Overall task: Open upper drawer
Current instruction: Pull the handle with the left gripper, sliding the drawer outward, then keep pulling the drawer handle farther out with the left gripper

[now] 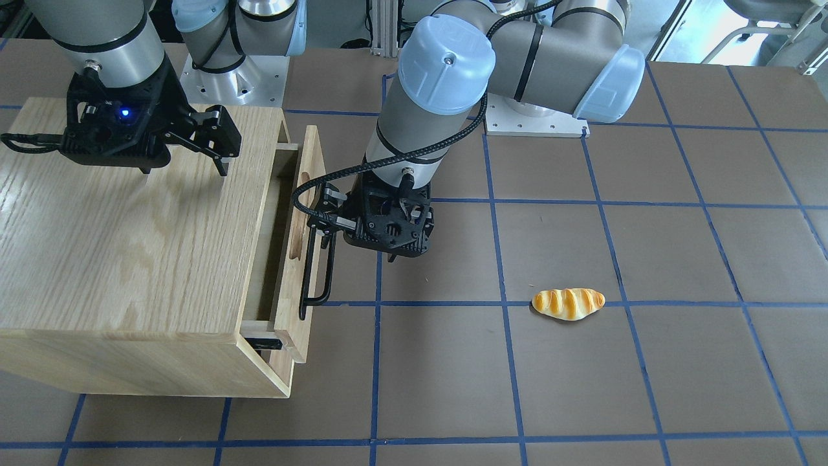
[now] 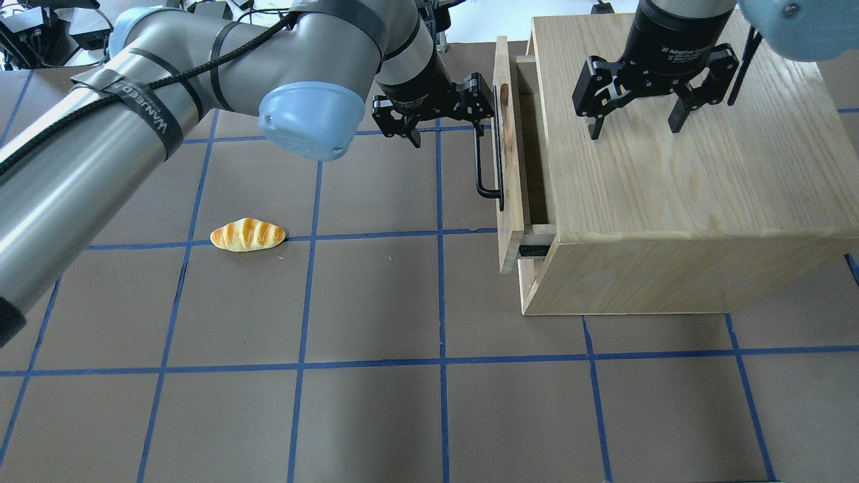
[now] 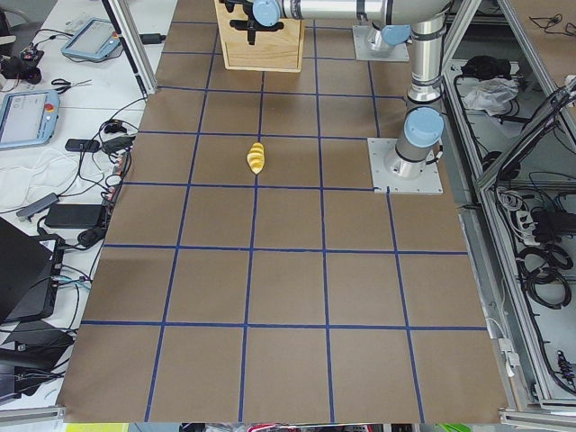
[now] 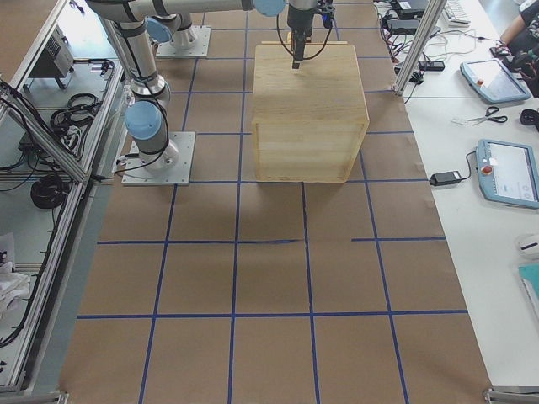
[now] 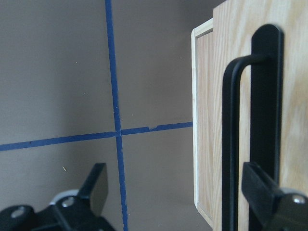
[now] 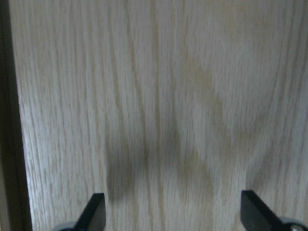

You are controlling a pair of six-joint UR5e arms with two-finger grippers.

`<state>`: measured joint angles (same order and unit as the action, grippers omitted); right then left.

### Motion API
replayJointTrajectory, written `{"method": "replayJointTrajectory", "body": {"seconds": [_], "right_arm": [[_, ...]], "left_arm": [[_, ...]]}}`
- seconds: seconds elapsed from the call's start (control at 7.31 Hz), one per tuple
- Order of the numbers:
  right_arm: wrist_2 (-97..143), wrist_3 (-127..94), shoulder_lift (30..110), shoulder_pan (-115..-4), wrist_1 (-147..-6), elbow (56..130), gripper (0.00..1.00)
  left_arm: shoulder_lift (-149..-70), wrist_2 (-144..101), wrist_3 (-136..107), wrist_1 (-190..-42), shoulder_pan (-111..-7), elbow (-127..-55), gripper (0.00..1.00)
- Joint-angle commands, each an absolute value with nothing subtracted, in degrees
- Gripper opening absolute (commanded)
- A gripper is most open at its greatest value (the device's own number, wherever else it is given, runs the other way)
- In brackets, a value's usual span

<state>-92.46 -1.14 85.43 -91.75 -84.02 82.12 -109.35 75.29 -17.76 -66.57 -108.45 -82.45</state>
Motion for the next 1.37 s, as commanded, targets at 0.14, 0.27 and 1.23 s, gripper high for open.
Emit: {"method": "replayJointTrajectory", "body": {"seconds": [0.14,0.27,1.23], "right_arm": [[-92.46,-1.06,85.43,-91.76,-84.02,82.18,1.0],[-92.46,-1.14,85.43,-91.76,-84.02,82.09,1.0],[-92.46,-1.14,85.43,-91.76,-84.02,82.18,1.0]], "left_arm": [[-110.21,74.62,-17.67,-65.83,-108.46,-82.53,1.0],[-110.56,74.79,-17.67,-65.83,-108.46,-82.53,1.0],[-110.57,76.02,-16.88,-65.92,-108.19,-82.71,1.0]]}}
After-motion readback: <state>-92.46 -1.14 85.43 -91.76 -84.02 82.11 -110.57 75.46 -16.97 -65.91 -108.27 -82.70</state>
